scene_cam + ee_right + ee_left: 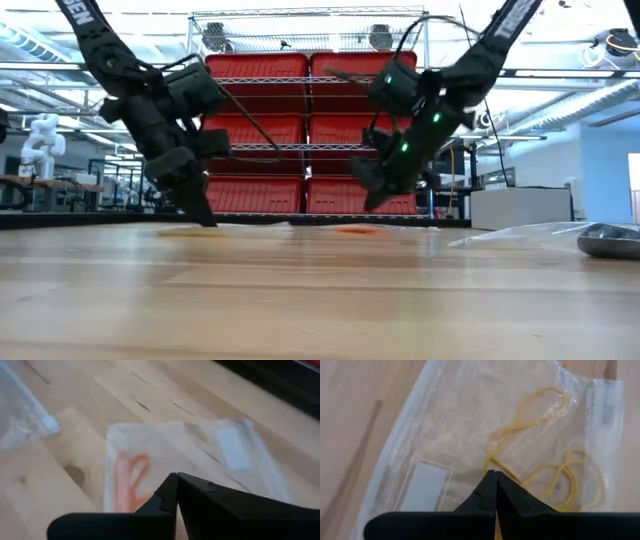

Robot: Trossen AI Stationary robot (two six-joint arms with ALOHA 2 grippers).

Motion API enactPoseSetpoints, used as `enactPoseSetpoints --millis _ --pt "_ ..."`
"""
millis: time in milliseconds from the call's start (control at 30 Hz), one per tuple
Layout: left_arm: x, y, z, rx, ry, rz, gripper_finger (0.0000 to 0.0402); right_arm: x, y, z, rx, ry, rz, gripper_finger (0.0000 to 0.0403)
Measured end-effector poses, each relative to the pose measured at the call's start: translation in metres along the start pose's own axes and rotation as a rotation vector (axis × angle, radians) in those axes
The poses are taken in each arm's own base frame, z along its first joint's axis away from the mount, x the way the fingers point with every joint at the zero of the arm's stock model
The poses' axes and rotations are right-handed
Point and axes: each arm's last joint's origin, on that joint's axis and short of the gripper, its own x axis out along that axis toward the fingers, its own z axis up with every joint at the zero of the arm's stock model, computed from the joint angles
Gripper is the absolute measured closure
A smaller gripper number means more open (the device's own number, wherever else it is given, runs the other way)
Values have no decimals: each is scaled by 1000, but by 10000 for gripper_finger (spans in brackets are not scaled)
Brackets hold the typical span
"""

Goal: Sort rubber bands
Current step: Adjust the transparent zip bags

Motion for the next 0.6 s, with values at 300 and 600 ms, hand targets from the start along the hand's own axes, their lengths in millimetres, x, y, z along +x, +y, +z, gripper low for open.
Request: enactPoseSetpoints --millis 300,600 --pt "-24 -6 -12 -58 127 89 400 26 4 -14 -15 78 183 403" --pt "-32 -17 -11 -21 109 61 401 2 49 -34 -202 157 493 403"
